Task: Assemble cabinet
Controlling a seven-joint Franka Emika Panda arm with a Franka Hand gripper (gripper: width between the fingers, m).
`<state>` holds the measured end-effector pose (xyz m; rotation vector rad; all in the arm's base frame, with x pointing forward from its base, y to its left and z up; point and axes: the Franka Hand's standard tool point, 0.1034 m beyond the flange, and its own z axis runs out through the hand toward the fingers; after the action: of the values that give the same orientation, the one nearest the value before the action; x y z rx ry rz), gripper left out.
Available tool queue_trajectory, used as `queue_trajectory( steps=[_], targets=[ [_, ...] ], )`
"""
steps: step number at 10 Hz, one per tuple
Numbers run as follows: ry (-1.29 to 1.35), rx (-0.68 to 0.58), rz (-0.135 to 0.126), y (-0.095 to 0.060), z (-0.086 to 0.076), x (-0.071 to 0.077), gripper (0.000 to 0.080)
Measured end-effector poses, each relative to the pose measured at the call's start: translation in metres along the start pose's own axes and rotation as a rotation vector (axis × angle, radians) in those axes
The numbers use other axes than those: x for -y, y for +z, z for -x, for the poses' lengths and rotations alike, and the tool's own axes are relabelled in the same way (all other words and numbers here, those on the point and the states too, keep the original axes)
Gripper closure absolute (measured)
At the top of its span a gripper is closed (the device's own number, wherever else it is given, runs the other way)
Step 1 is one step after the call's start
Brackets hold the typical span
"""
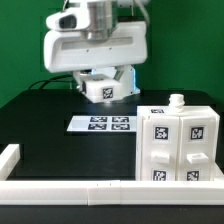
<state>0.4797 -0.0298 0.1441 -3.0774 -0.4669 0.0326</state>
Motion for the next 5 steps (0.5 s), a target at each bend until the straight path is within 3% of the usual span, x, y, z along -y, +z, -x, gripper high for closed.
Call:
queue_trajectory(
  steps=[2, 5],
  targets=[
    [0.044, 0.005, 0.02, -0.014, -0.028, 0.01, 0.0251],
    [0.036, 0.006, 0.017, -0.011, -0.026, 0.011, 0.0251]
  ],
)
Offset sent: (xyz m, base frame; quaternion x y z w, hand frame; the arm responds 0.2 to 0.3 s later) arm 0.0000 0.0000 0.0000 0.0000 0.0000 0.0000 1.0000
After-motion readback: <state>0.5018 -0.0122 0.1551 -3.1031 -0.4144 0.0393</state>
